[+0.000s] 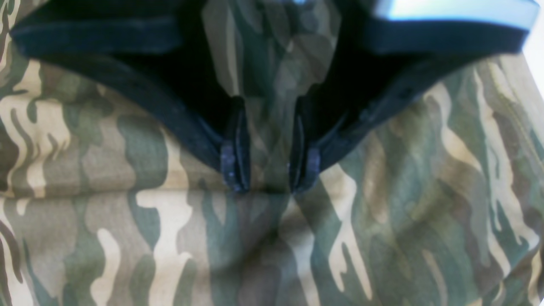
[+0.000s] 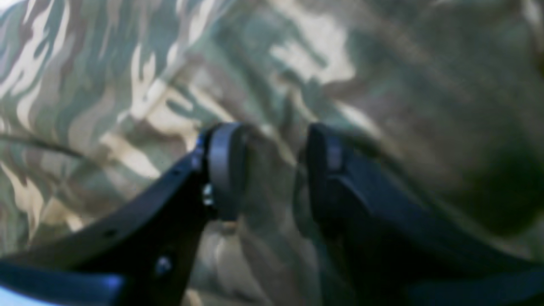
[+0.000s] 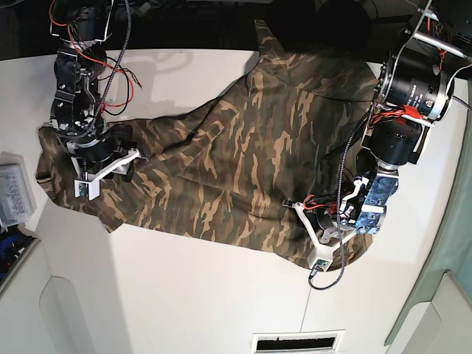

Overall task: Layout the t-shirt on the table in an organized manner, then fold the t-shirt properly
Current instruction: 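Grasp the shirt hem with the right gripper and hold it down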

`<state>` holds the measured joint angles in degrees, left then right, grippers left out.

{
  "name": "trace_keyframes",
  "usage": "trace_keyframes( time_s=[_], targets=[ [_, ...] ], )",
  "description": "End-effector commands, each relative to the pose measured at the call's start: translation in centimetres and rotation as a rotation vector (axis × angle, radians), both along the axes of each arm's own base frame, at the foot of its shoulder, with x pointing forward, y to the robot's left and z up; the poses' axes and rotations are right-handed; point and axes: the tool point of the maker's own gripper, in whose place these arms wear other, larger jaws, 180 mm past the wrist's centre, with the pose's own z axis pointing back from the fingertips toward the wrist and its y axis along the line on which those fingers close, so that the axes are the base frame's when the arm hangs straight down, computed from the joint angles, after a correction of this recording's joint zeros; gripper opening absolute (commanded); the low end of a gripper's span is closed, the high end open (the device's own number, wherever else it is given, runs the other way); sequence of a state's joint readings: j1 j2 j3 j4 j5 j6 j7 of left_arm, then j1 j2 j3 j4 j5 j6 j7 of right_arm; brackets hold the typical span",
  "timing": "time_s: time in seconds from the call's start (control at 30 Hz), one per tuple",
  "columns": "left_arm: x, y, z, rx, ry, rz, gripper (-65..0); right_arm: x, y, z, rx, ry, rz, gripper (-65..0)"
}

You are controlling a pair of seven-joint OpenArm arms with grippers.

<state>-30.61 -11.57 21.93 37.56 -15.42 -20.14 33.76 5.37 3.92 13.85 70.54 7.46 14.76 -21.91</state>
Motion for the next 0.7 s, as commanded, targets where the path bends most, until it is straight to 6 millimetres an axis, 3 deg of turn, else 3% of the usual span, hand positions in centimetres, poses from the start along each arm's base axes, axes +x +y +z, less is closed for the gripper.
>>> trace_keyframes(
  time_s=[0.0, 0.1, 0.23, 0.33, 0.67],
  targets=[
    [-3.1, 1.0, -2.1, 0.065, 0.131, -0.011, -45.9, 1.2, 0.0, 1.1, 0.006, -0.053, 0.009, -42.8],
    [-3.1, 1.0, -2.1, 0.066, 0.132, -0.011, -45.9, 0.9, 0.1, 0.4, 0.016, -0.056, 0.011, -43.8],
    [-3.1, 1.0, -2.1, 0.066, 0.132, -0.011, -45.9, 0.9, -0.3, 0.4, 0.009, -0.059, 0.009, -59.0],
    [-3.4, 1.0, -2.3, 0.067, 0.138, -0.011, -45.9, 1.2, -0.3, 0.9, 0.005, -0.075, 0.010, -64.4],
    [-5.4, 1.0, -3.7, 0.067, 0.169, -0.013, -45.9, 1.4, -0.7, 1.4, -0.039, -0.077, 0.026, -65.0]
  ],
)
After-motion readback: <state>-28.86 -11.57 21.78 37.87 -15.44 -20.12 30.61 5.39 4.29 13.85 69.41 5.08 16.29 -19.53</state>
